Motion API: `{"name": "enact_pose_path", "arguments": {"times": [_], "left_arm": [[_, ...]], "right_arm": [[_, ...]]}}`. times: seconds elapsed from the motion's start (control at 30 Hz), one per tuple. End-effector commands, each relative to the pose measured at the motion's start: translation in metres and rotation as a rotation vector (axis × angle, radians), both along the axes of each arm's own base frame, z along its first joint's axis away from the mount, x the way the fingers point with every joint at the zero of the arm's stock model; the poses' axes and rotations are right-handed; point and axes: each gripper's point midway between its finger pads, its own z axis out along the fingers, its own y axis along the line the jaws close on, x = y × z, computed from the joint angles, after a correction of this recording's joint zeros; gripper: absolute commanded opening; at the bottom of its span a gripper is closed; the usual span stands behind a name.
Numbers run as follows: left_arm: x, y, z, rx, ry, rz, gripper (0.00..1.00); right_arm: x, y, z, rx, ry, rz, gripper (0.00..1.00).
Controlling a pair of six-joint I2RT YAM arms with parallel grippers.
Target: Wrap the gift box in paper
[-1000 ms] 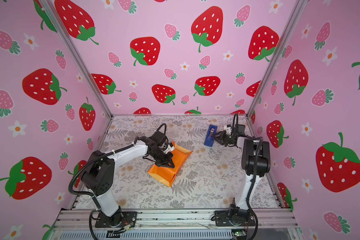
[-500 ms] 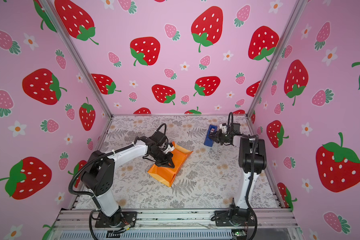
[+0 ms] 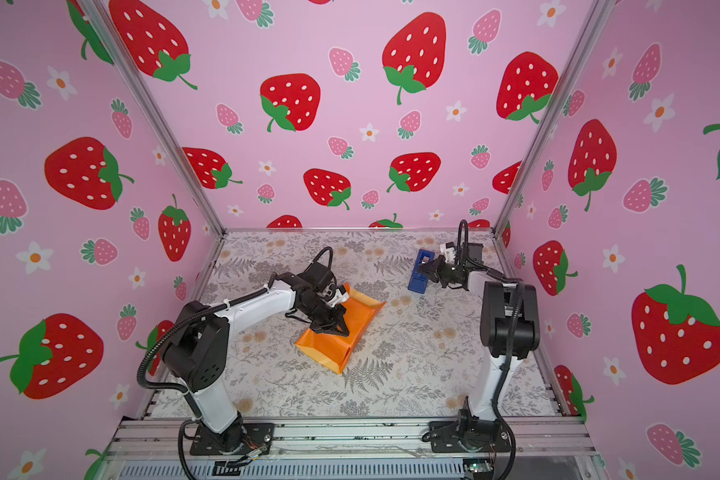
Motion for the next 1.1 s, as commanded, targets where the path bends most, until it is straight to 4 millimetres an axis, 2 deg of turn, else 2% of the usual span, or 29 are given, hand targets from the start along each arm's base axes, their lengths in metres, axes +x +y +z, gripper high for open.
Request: {"name": "enact_pose_path", "arguments": {"times": [0.0, 0.17, 0.4, 0.73, 0.93, 1.07], "left_arm": [[-0.014, 0.016, -0.017, 0.085, 0.067, 0.003, 0.0], [-0.015, 0.017, -0.017, 0.084, 0.066, 0.0, 0.0], [-0.016, 0.018, -0.016, 0.088, 0.063, -0.001, 0.0], [-0.017, 0.019, -0.019, 0.093, 0.069, 0.003, 0.0], [-0.018, 0.02, -0.019, 0.094, 0.071, 0.003, 0.0], [-0.018, 0.019, -0.019, 0.094, 0.073, 0.004, 0.0]], "right_arm": [[-0.028, 0.015, 0.009, 0.016, -0.007, 0.062, 0.0], [-0.057, 0.026, 0.006, 0.007, 0.007, 0.087, 0.0], [-0.081, 0.035, -0.009, -0.021, 0.041, 0.093, 0.0], [-0.095, 0.029, -0.079, -0.138, 0.157, 0.076, 0.0], [-0.108, 0.007, -0.126, -0.322, 0.233, 0.056, 0.0], [-0.12, -0.009, -0.138, -0.427, 0.249, 0.038, 0.0]]}}
